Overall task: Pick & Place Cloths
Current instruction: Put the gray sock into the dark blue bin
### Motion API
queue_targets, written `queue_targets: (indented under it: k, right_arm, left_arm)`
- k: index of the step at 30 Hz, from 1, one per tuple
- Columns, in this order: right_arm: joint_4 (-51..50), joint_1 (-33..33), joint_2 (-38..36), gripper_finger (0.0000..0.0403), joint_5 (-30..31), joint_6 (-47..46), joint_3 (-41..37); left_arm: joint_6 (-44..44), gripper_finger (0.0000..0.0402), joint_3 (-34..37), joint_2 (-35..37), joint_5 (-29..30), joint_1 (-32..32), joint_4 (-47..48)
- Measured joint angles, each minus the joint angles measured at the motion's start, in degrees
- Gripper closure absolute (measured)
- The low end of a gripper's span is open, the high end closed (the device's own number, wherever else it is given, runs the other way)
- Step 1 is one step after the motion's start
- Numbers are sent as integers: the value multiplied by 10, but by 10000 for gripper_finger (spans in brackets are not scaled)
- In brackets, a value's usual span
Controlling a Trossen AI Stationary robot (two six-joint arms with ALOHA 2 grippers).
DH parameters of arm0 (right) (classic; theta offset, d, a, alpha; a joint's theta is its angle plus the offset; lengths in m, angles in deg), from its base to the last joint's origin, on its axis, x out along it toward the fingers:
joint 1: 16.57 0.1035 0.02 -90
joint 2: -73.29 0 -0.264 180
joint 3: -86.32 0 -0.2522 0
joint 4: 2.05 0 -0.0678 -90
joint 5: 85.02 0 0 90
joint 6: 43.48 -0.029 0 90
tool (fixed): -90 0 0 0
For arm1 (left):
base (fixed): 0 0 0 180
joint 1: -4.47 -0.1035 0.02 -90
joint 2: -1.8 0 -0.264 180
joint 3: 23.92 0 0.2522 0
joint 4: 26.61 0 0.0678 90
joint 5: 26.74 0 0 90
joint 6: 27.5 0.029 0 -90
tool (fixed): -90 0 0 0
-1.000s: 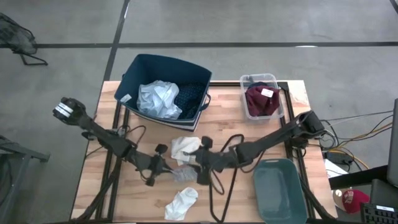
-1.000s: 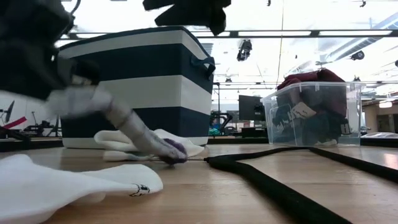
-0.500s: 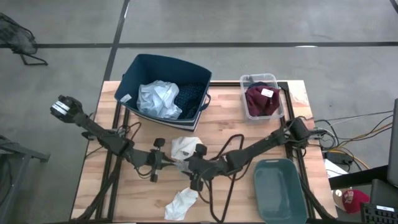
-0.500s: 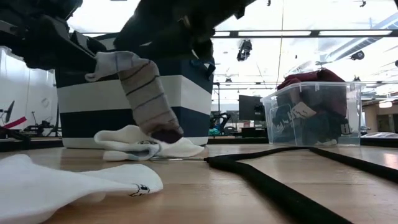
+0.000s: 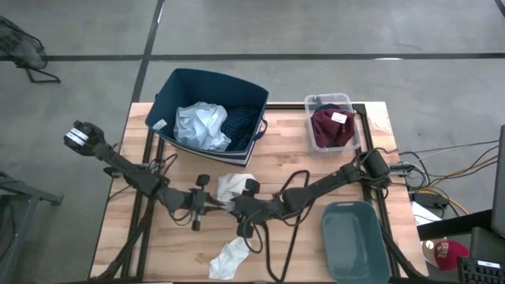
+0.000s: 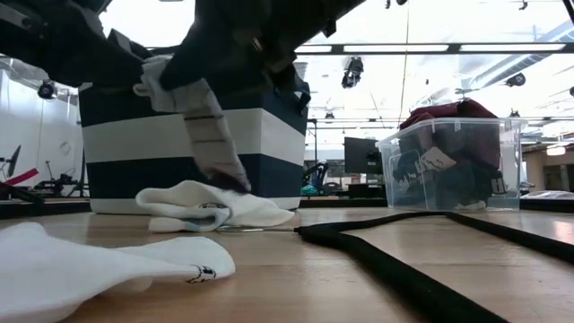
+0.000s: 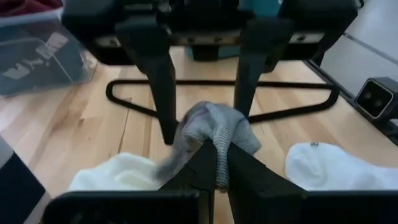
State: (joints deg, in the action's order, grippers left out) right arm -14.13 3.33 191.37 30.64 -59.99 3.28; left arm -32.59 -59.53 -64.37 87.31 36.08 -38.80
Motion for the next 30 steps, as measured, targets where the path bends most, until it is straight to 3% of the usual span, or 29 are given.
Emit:
queue_targets:
  k: [6,12,24,30]
  right_arm:
    - [-15,1,-1,276,-2,-5,-1]
    - [-38,1,-5,380,-3,-25,-1]
    - [-251,11,-67,390,-4,-118,71]
    - [-438,37,-106,390,-10,-252,116]
  left_arm:
    - [8,374,1,0,-2,0,-11]
    - [-18,373,4,0,-2,0,-11]
    - [-44,320,5,0,-4,1,-1]
    - [-60,277,6,-3,-4,1,17]
